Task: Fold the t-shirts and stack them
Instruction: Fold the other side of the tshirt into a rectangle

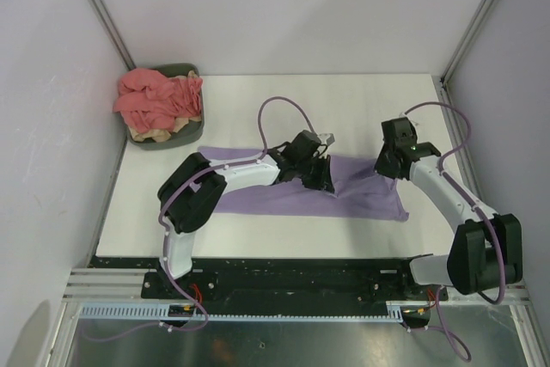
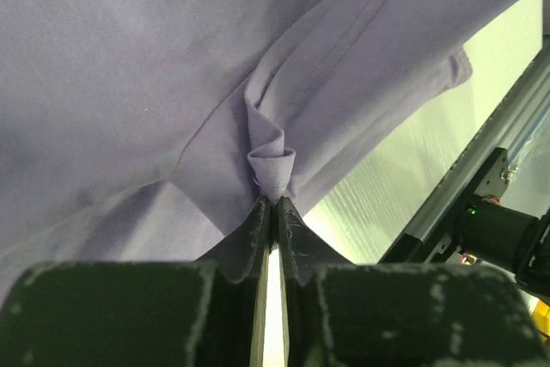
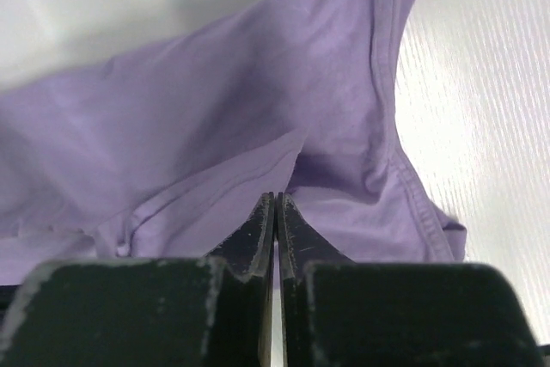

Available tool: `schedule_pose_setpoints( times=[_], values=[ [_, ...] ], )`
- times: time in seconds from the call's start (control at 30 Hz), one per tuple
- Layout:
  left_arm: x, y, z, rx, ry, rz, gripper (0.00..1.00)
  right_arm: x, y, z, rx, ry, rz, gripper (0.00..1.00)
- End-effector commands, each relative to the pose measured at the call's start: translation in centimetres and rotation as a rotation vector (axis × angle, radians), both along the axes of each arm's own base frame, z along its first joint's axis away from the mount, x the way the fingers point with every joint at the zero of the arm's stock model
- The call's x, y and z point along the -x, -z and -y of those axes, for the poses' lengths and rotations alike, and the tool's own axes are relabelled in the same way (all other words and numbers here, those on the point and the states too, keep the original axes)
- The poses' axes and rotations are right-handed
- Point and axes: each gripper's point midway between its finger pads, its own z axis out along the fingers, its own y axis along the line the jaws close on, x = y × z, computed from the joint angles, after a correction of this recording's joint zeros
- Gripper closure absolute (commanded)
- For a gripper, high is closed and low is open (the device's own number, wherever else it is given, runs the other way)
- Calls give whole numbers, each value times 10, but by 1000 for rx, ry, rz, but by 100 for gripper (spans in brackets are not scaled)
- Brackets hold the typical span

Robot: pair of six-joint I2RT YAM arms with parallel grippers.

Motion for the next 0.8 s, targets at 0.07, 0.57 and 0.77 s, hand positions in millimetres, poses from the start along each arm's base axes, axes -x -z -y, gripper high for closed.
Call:
schedule_pose_setpoints(
  times=[0.07, 0.57, 0.77],
  values=[
    [2, -35, 0, 55, -21, 48, 89, 37, 12, -1, -28, 23, -51, 97],
    [-2, -7, -9, -13, -55, 17, 81, 77, 46, -9, -81, 40, -124, 82],
    [-13, -6, -9, -18, -63, 23, 79, 83, 45, -7, -73, 45, -128, 66]
  ],
)
